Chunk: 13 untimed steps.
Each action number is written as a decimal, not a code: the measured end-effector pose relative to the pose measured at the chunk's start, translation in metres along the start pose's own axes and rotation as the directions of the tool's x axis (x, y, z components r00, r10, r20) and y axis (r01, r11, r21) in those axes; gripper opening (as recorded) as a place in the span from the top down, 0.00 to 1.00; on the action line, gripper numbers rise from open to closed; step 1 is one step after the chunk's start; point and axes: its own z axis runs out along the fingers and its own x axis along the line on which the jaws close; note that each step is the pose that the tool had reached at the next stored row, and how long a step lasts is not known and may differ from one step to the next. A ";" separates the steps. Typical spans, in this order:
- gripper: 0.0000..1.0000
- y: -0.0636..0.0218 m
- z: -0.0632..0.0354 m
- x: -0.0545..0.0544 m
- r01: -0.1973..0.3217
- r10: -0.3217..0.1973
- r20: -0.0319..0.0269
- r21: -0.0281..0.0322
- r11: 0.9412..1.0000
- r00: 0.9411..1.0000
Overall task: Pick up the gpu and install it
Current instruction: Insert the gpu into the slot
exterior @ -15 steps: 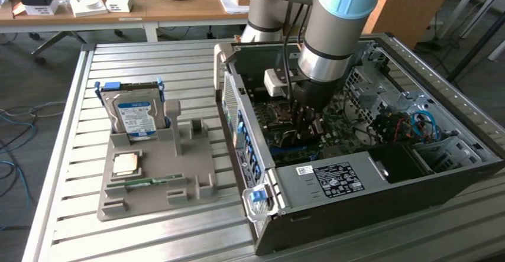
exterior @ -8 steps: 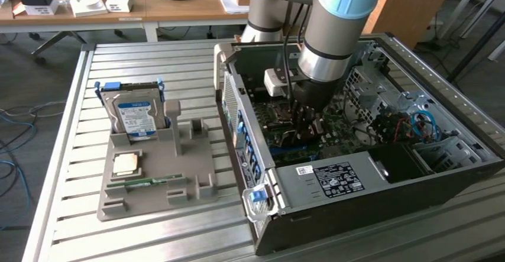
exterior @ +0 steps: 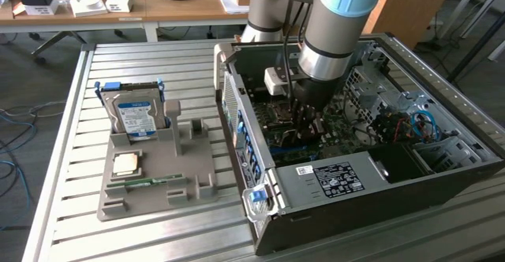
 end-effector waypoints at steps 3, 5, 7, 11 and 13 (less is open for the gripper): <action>0.74 0.0000 -0.0008 0.000 -0.003 0.003 0.000 0.000 1.000 1.000; 0.74 0.0000 -0.0016 0.000 -0.005 0.005 0.000 0.000 1.000 1.000; 0.74 0.0000 -0.0019 0.000 -0.006 0.006 0.000 0.000 1.000 1.000; 0.74 0.0000 -0.0038 0.000 -0.009 0.009 0.000 0.000 1.000 1.000; 0.74 0.0000 -0.0049 0.000 -0.010 0.010 0.000 0.000 1.000 1.000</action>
